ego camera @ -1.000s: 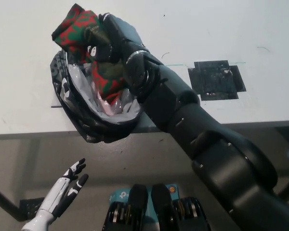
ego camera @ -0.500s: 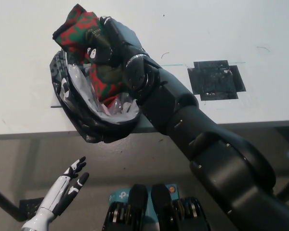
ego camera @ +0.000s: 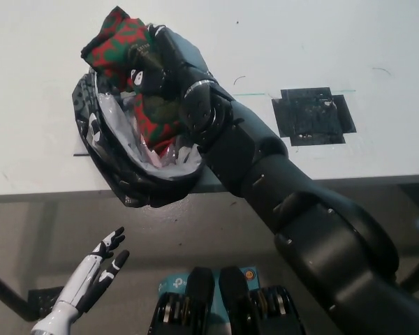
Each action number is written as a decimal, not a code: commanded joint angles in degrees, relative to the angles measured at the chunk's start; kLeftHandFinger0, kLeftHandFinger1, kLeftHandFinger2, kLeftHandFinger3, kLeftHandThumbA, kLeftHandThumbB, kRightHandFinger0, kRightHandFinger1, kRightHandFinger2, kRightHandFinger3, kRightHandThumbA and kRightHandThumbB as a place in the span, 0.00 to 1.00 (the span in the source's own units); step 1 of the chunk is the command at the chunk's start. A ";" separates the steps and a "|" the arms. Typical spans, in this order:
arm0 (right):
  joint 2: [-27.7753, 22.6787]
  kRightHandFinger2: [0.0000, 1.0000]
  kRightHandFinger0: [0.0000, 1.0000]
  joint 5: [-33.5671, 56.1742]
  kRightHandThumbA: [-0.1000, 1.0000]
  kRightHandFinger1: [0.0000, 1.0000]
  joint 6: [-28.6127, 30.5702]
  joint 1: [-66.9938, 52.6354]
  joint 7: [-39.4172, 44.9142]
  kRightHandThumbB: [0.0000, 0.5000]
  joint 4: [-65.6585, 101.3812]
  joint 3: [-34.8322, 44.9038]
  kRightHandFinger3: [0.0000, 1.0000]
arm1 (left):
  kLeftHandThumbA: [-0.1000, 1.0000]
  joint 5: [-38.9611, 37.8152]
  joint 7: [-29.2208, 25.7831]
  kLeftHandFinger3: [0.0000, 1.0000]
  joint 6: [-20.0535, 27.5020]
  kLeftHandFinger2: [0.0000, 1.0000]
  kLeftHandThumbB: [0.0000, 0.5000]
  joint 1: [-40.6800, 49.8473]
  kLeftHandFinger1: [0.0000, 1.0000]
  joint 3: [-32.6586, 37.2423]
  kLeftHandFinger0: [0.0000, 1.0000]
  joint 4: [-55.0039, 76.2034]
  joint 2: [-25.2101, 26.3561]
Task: The robot uses its right hand to pick up a bag of coffee beans and puts it in the black plastic bag, then the robot grabs the top of the bag and lifts it.
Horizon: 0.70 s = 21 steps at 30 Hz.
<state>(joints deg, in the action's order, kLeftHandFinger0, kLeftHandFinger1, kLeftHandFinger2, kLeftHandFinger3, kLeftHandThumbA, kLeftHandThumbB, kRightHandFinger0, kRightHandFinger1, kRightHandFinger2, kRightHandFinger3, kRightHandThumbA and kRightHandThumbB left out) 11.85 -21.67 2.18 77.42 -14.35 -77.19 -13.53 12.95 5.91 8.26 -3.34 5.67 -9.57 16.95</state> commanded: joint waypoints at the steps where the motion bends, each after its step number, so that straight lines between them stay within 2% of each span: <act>1: 1.92 0.79 0.00 0.26 0.00 0.33 1.57 2.96 -2.17 0.38 0.48 -0.64 0.77 | 1.00 -0.70 1.12 1.00 0.33 1.00 0.53 -1.11 1.00 -0.37 1.00 1.54 1.20; 2: 2.02 0.79 0.00 0.07 0.00 0.32 1.82 2.82 -2.32 0.40 0.48 -0.87 0.77 | 1.00 -0.83 1.23 1.00 0.14 1.00 0.53 -1.15 1.00 -0.39 1.00 1.60 1.19; 3: 2.52 0.82 0.01 -0.29 0.00 0.35 2.27 2.33 -3.11 0.39 0.42 -1.31 0.89 | 1.00 -0.69 1.37 1.00 -0.05 1.00 0.54 -1.32 1.00 -0.28 1.00 1.56 1.30; 6: 3.41 0.76 0.01 -0.03 0.00 0.34 2.23 1.68 -3.23 0.38 0.15 -1.56 0.78 | 1.00 -0.55 1.41 1.00 0.08 1.00 0.55 -1.54 1.00 -0.18 1.00 1.48 1.38; 8: 3.77 0.68 0.00 -0.03 0.00 0.29 1.66 1.50 -2.73 0.39 0.04 -1.84 0.68 | 1.00 0.04 1.27 1.00 -0.11 1.00 0.54 -1.58 1.00 -0.09 1.00 1.74 1.37; 12: 4.17 0.68 0.00 -0.43 0.00 0.27 1.19 1.26 -2.61 0.37 -0.15 -2.56 0.69 | 1.00 -0.16 1.49 1.00 -0.24 1.00 0.53 -1.62 1.00 -0.13 1.00 2.15 1.34; 15: 4.29 0.71 0.00 -0.35 0.00 0.28 0.65 1.26 -1.95 0.33 -0.25 -2.85 0.79 | 1.00 -0.44 1.59 1.00 -0.30 1.00 0.54 -1.81 1.00 -0.19 1.00 2.11 1.27; 16: 4.36 0.74 0.00 -0.37 0.00 0.31 -0.21 1.37 -1.46 0.29 -0.47 -3.06 0.87 | 1.00 -0.20 1.48 1.00 -0.29 1.00 0.56 -1.92 1.00 -0.14 1.00 1.97 1.28; 17: 4.38 0.76 0.01 -0.28 0.01 0.33 -0.87 1.49 -0.95 0.26 -0.52 -3.06 0.91 | 1.00 -0.10 1.44 1.00 -0.22 1.00 0.56 -1.95 1.00 -0.12 1.00 1.90 1.31; 18: 4.36 0.76 0.06 -0.17 0.09 0.36 -1.50 1.62 -0.27 0.22 -0.55 -3.06 0.95 | 1.00 0.06 1.44 1.00 -0.31 1.00 0.56 -1.96 1.00 -0.07 1.00 1.99 1.37; 19: 4.32 0.72 0.06 -0.01 0.11 0.36 -2.09 1.75 0.44 0.21 -0.54 -3.08 0.93 | 1.00 0.23 1.48 1.00 -0.44 1.00 0.56 -1.94 1.00 -0.03 1.00 2.13 1.43; 20: 4.29 0.71 0.15 0.01 0.18 0.40 -2.30 1.78 0.70 0.21 -0.52 -3.15 0.94 | 1.00 0.23 1.51 1.00 -0.52 1.00 0.56 -1.91 1.00 -0.05 1.00 2.26 1.42; 21: 4.24 0.88 0.31 0.07 0.25 0.58 -2.92 1.89 1.16 0.20 -0.56 -3.14 1.00 | 1.00 0.14 1.57 1.00 -0.37 1.00 0.56 -1.92 1.00 -0.05 1.00 2.21 1.41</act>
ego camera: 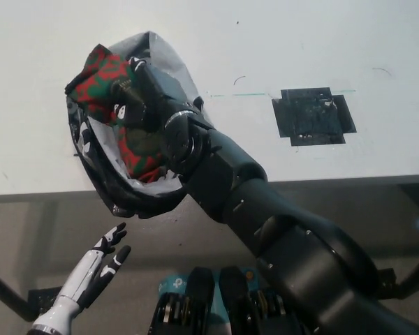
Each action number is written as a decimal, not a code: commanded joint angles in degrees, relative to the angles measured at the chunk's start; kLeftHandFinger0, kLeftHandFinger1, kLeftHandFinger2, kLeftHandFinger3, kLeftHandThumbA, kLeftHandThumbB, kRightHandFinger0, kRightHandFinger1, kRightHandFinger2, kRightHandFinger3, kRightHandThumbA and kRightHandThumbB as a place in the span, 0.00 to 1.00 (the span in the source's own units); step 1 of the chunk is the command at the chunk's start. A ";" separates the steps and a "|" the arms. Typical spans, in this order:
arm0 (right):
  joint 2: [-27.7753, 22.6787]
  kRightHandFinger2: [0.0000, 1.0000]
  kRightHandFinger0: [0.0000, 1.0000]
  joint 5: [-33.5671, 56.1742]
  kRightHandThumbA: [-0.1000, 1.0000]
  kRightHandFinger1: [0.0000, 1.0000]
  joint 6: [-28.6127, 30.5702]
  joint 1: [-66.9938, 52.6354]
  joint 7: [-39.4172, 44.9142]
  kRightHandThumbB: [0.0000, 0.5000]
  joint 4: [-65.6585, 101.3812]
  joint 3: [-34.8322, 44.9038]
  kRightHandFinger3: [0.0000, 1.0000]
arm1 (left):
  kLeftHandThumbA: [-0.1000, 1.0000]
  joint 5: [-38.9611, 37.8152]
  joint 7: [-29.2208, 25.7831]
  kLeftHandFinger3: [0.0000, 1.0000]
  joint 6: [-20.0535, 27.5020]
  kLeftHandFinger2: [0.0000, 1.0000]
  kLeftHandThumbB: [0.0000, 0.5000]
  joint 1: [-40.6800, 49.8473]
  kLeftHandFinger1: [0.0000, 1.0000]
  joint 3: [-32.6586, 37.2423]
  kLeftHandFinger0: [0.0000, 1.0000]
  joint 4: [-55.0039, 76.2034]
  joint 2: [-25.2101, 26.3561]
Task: The robot uses its right hand to pick up a bag of coffee beans and puts it in the black plastic bag, then the robot grabs the top of the bag and lifts it.
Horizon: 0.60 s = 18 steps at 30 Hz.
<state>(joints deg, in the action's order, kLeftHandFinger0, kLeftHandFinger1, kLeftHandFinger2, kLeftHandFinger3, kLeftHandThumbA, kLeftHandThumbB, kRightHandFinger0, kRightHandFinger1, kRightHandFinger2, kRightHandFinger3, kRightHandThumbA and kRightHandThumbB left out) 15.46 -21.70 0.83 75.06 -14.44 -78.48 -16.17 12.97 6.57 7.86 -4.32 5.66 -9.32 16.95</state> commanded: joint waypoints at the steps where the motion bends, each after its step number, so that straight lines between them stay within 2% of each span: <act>1: 0.53 0.98 0.55 0.26 0.35 0.79 -2.50 4.42 2.04 0.22 0.68 -0.43 1.00 | 1.00 -0.07 1.03 1.00 0.24 1.00 0.56 -0.98 1.00 -0.08 1.00 1.81 1.38; 2: 0.34 1.00 0.71 0.26 0.46 0.89 -2.96 4.53 2.59 0.27 0.68 -0.48 1.00 | 1.00 -0.12 1.05 1.00 0.42 1.00 0.56 -1.05 1.00 -0.11 1.00 1.61 1.36; 3: 0.09 1.00 0.78 0.03 0.51 0.98 -3.53 4.75 3.45 0.29 0.71 -0.78 1.00 | 1.00 -0.11 1.04 1.00 0.51 1.00 0.56 -1.08 1.00 -0.17 1.00 1.58 1.36; 4: -0.03 1.00 0.86 -0.01 0.61 1.00 -4.10 4.91 4.08 0.32 0.77 -0.86 1.00 | 1.00 -0.10 1.02 1.00 0.68 1.00 0.56 -1.14 1.00 -0.21 1.00 1.44 1.37; 5: -0.14 1.00 1.00 0.13 0.65 1.00 -4.74 5.03 4.49 0.36 0.88 -0.77 1.00 | 1.00 -0.07 1.02 1.00 0.77 1.00 0.56 -1.18 1.00 -0.24 1.00 1.32 1.37; 7: -0.31 1.00 1.00 0.35 0.72 1.00 -5.64 5.15 4.57 0.42 1.11 -0.55 1.00 | 1.00 -0.16 1.07 1.00 0.72 1.00 0.56 -1.24 1.00 -0.31 1.00 1.32 1.32; 8: -0.48 1.00 1.00 0.17 0.77 1.00 -6.57 5.27 4.61 0.49 1.43 -0.69 1.00 | 1.00 -0.10 1.00 1.00 0.81 1.00 0.56 -1.29 1.00 -0.36 1.00 1.25 1.29; 9: -0.67 1.00 1.00 -0.19 0.83 1.00 -7.13 5.35 4.88 0.59 1.60 -1.04 1.00 | 1.00 0.00 0.92 1.00 0.91 1.00 0.55 -1.26 1.00 -0.37 1.00 1.24 1.29; 10: -1.17 1.00 1.00 -0.47 0.94 1.00 -7.12 5.37 5.76 0.83 1.73 -1.43 1.00 | 1.00 -0.11 0.98 1.00 0.77 1.00 0.53 -1.17 1.00 -0.41 1.00 1.43 1.24; 11: -1.58 1.00 1.00 -0.59 0.98 1.00 -6.95 5.37 6.27 0.90 1.79 -1.63 1.00 | 1.00 -0.22 1.02 1.00 0.71 1.00 0.53 -1.11 1.00 -0.45 1.00 1.50 1.21; 14: -2.27 1.00 1.00 -0.41 1.00 1.00 -6.79 5.60 6.08 0.98 2.00 -1.62 1.00 | 1.00 0.09 0.85 1.00 1.00 1.00 0.53 -1.27 1.00 -0.41 1.00 1.21 1.22; 18: -3.19 1.00 1.00 0.19 1.00 1.00 -5.84 5.84 4.94 1.00 2.79 -0.99 1.00 | 1.00 0.31 0.78 1.00 1.02 1.00 0.52 -1.21 1.00 -0.32 1.00 1.01 1.16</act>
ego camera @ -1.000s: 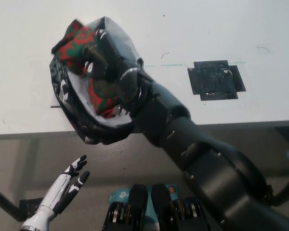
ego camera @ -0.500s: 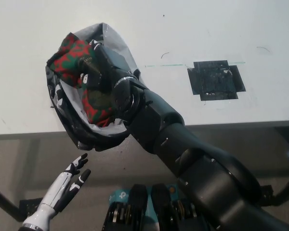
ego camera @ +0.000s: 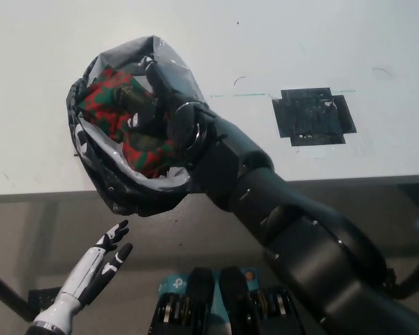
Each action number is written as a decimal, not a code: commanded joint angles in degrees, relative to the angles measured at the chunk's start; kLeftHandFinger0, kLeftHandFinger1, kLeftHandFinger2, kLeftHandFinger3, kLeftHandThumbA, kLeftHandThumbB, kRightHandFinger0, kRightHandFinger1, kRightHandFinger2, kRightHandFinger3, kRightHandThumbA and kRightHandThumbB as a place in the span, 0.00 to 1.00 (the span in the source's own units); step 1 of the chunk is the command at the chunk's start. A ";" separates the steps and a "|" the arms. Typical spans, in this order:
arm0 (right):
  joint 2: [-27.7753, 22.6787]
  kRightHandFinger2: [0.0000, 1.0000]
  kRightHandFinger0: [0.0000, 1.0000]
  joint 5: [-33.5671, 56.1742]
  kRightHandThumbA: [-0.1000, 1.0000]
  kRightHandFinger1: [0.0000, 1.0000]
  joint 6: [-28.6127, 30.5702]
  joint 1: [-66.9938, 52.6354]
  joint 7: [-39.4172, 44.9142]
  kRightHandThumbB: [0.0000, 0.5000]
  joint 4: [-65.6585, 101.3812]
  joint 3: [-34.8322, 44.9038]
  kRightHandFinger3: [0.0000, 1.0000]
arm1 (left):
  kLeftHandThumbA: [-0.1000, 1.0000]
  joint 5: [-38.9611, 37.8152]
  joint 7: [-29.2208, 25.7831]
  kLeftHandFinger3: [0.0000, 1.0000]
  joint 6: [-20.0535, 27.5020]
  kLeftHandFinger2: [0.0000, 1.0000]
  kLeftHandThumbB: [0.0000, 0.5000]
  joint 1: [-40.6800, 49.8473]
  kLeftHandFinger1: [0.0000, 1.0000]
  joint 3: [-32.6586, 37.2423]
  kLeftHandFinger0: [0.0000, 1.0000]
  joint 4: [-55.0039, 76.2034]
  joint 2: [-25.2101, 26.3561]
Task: The robot uses its right hand to pick up a bag of coffee beans and puts it in the black plastic bag, then the robot grabs the top of the bag and lifts it.
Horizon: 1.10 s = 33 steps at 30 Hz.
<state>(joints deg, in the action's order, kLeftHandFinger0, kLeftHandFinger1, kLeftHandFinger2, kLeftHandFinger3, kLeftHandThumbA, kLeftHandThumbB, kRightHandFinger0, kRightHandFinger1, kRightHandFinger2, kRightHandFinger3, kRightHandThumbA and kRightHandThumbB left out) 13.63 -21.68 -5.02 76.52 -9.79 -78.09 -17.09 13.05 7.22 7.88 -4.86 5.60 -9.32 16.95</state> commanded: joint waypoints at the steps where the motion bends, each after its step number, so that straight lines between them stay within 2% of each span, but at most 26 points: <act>1: -1.50 1.00 1.00 0.23 1.00 1.00 -0.04 4.55 0.39 1.00 2.46 -0.02 1.00 | 1.00 0.23 0.11 1.00 1.01 1.00 0.52 -0.66 1.00 -0.26 1.00 0.96 1.15; 7: -3.09 1.00 1.00 0.81 1.00 1.00 -0.63 5.98 1.15 1.00 6.00 0.70 1.00 | 1.00 0.13 0.19 1.00 1.13 1.00 0.52 -0.50 1.00 -0.10 1.00 0.81 0.87; 9: -4.21 1.00 1.00 1.04 1.00 1.00 -0.70 5.96 1.66 0.98 9.71 1.15 1.00 | 1.00 0.32 0.17 1.00 1.51 1.00 0.52 -0.55 1.00 -0.02 1.00 0.83 1.03; 11: -5.85 1.00 1.00 0.67 1.00 1.00 -1.99 5.56 2.77 0.99 15.99 1.18 1.00 | 1.00 0.28 0.25 1.00 1.69 1.00 0.52 -0.78 1.00 -0.11 1.00 0.66 1.30; 13: -7.16 1.00 1.00 0.47 1.00 1.00 -3.24 4.79 3.41 0.97 21.62 1.42 1.00 | 1.00 -0.15 0.36 1.00 2.12 1.00 0.49 -0.81 1.00 -0.19 1.00 0.35 1.27; 14: -8.39 1.00 1.00 0.15 1.00 1.00 -4.53 4.08 4.60 0.90 26.17 1.35 1.00 | 1.00 -0.41 0.37 1.00 2.44 1.00 0.46 -0.70 1.00 -0.23 1.00 0.31 1.19; 17: -10.42 1.00 1.00 -0.56 1.00 1.00 -6.90 2.93 6.80 0.93 32.62 0.79 1.00 | 1.00 -0.19 0.15 1.00 2.58 1.00 0.47 -0.34 1.00 -0.22 1.00 0.27 1.16; 18: -10.86 1.00 1.00 -0.68 1.00 1.00 -7.45 2.40 7.26 0.90 33.97 0.64 1.00 | 1.00 -0.06 0.09 1.00 2.58 1.00 0.47 -0.22 1.00 -0.16 1.00 0.21 1.12; 26: -12.45 1.00 1.00 -0.06 1.00 1.00 -10.93 -1.04 9.19 0.88 35.49 0.69 1.00 | 1.00 0.10 -0.17 1.00 3.32 1.00 0.46 0.11 1.00 0.07 1.00 -0.31 0.75; 33: -13.12 1.00 1.00 -0.19 1.00 1.00 -9.05 -1.93 9.16 0.88 27.70 0.17 1.00 | 1.00 0.10 0.15 1.00 1.49 1.00 0.49 0.11 1.00 -0.05 1.00 0.85 0.68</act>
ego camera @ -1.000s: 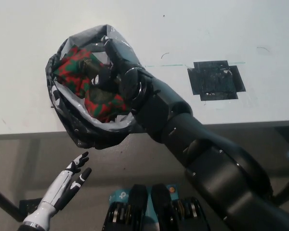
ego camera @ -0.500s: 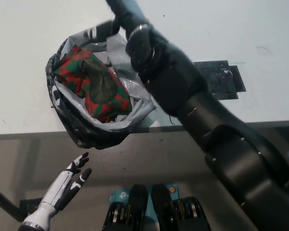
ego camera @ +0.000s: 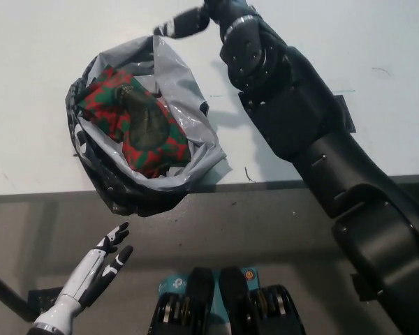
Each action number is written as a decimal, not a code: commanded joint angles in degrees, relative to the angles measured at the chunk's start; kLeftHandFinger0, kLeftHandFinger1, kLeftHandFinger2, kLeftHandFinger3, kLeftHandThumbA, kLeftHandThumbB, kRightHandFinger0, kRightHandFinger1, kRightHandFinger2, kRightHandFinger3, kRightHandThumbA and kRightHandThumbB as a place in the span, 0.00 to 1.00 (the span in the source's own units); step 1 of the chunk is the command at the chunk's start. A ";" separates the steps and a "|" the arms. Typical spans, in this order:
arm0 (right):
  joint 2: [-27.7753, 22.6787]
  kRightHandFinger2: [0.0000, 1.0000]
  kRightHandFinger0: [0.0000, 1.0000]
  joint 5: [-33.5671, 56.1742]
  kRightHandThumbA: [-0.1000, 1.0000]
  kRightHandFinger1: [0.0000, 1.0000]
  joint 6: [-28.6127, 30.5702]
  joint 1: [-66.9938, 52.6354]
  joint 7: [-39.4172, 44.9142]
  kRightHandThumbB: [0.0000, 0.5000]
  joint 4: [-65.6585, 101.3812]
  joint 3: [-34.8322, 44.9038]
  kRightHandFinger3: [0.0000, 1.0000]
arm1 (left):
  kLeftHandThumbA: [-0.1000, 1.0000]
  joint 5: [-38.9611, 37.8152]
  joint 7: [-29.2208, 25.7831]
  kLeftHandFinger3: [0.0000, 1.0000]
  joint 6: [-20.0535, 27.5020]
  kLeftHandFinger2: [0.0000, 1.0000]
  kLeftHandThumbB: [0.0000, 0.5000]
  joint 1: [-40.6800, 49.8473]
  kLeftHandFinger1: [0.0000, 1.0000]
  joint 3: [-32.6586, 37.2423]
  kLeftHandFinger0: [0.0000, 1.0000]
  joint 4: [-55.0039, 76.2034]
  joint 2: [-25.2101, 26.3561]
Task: The robot uses its right hand to pick up a bag of coffee beans and puts it in the black plastic bag, then the robot grabs the top of the bag and lifts it.
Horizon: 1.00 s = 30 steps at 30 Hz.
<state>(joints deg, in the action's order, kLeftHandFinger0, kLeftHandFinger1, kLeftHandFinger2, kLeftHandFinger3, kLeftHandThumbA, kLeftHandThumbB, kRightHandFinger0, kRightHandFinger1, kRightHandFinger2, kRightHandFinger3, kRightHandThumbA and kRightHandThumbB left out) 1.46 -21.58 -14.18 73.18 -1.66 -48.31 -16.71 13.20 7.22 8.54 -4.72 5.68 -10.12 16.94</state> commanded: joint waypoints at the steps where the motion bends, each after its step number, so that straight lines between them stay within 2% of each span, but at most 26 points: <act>1: -0.85 1.00 1.00 0.34 1.00 1.00 0.67 0.83 1.02 0.86 -3.42 0.27 1.00 | 1.00 -0.03 0.15 1.00 0.66 1.00 0.48 0.02 1.00 -0.14 1.00 1.81 0.67; 9: 0.63 1.00 1.00 2.86 0.99 1.00 2.76 0.09 -0.53 0.84 -12.89 2.46 1.00 | 1.00 -0.08 -0.11 1.00 0.69 1.00 0.49 0.12 1.00 -0.21 1.00 2.11 0.36; 18: 2.22 1.00 1.00 5.34 0.97 1.00 5.09 0.11 -1.02 0.93 -20.09 5.25 1.00 | 1.00 -0.54 0.14 1.00 0.53 1.00 0.49 0.35 1.00 -0.29 1.00 2.19 0.30; 25: 2.00 1.00 1.00 6.76 1.00 1.00 6.77 0.33 -0.02 0.90 -24.17 6.75 1.00 | 1.00 -0.72 0.14 1.00 0.26 1.00 0.49 0.02 1.00 -0.37 1.00 1.86 0.15; 28: 1.92 1.00 1.00 7.97 1.00 1.00 7.28 0.51 0.88 0.91 -25.08 7.76 1.00 | 1.00 -0.57 0.11 1.00 0.49 1.00 0.49 -0.06 1.00 -0.29 1.00 1.74 0.23; 30: 1.87 1.00 1.00 9.72 1.00 1.00 7.12 0.89 1.75 0.99 -25.55 9.39 1.00 | 1.00 -0.45 0.22 1.00 0.54 1.00 0.48 -0.18 1.00 -0.19 1.00 1.73 0.40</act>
<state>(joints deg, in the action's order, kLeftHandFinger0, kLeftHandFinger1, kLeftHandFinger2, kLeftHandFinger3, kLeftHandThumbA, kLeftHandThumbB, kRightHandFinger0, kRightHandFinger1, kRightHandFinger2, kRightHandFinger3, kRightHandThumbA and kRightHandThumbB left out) 3.40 -15.51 -10.20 70.35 -1.36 -73.45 -9.75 13.04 7.22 8.38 -4.38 5.63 -9.65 16.84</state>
